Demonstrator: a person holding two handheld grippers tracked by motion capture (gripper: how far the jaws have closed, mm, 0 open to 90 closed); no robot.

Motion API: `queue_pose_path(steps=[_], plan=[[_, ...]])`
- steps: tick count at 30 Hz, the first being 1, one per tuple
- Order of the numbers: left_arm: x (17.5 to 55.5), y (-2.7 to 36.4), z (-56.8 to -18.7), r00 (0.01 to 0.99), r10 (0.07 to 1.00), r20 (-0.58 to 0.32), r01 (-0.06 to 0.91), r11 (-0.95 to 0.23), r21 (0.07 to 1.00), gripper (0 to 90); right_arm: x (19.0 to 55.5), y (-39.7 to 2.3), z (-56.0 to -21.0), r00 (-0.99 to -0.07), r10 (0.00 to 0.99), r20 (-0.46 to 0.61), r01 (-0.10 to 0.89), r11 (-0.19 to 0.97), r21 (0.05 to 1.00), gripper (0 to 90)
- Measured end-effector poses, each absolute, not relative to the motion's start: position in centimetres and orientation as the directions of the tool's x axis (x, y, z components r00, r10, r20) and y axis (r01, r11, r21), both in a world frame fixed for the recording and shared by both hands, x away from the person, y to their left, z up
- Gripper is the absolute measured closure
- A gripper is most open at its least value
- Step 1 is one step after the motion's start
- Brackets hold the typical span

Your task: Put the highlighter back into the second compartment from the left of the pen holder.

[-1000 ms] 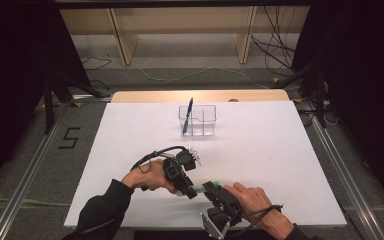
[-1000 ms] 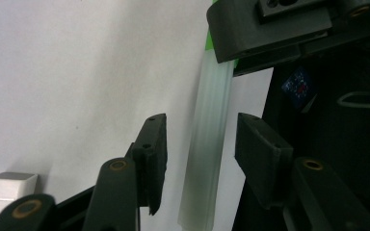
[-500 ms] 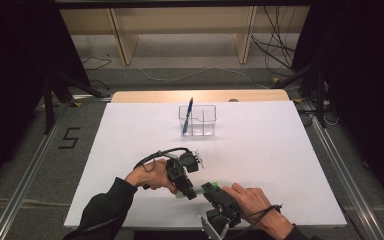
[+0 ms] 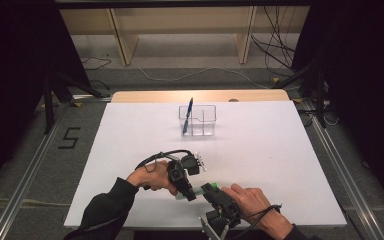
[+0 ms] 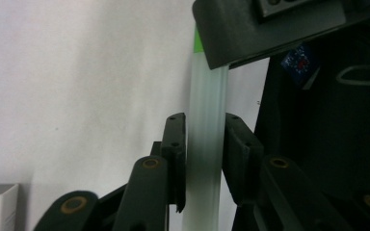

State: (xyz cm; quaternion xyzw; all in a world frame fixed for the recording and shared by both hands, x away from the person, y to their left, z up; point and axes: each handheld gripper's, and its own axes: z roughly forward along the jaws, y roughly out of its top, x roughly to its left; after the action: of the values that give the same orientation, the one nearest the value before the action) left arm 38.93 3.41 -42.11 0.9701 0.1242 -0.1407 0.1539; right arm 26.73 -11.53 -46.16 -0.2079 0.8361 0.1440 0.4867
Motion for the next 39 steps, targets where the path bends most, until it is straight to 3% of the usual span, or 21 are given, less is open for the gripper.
queue_pose_path(steps=[15, 23, 26, 30, 32, 35, 39], plan=[[39.0, 3.5, -42.0, 0.924, 0.185, -0.335, 0.285, -0.917, 0.278, 76.3, 26.7, -11.7, -46.0, -0.407, -0.238, -0.882, -0.523, 0.852, 0.011, 66.0], [39.6, 4.5, -41.7, 0.914, 0.243, -0.326, 0.347, -0.882, 0.318, 76.3, 26.5, -12.4, -44.8, -0.433, -0.157, -0.888, -0.503, 0.859, 0.094, 44.6], [40.3, 5.1, -41.4, 0.909, 0.272, -0.316, 0.378, -0.858, 0.348, 76.3, 26.8, -12.9, -44.1, -0.463, -0.071, -0.883, -0.471, 0.864, 0.178, 40.1], [41.1, 6.0, -41.1, 0.886, 0.337, -0.317, 0.451, -0.785, 0.425, 76.2, 27.8, -13.9, -42.7, -0.564, 0.157, -0.811, -0.35, 0.844, 0.406, 36.5], [41.4, 6.3, -40.8, 0.874, 0.373, -0.311, 0.482, -0.747, 0.457, 76.2, 28.4, -14.7, -42.0, -0.639, 0.304, -0.706, -0.246, 0.789, 0.563, 34.5], [41.9, 6.8, -40.4, 0.856, 0.423, -0.298, 0.517, -0.676, 0.525, 76.2, 29.6, -15.8, -41.3, -0.708, 0.468, -0.528, -0.09, 0.683, 0.725, 32.5], [42.5, 7.4, -39.9, 0.817, 0.501, -0.285, 0.558, -0.561, 0.611, 76.2, 31.0, -17.3, -40.9, -0.753, 0.583, -0.306, 0.078, 0.54, 0.838, 30.3]])
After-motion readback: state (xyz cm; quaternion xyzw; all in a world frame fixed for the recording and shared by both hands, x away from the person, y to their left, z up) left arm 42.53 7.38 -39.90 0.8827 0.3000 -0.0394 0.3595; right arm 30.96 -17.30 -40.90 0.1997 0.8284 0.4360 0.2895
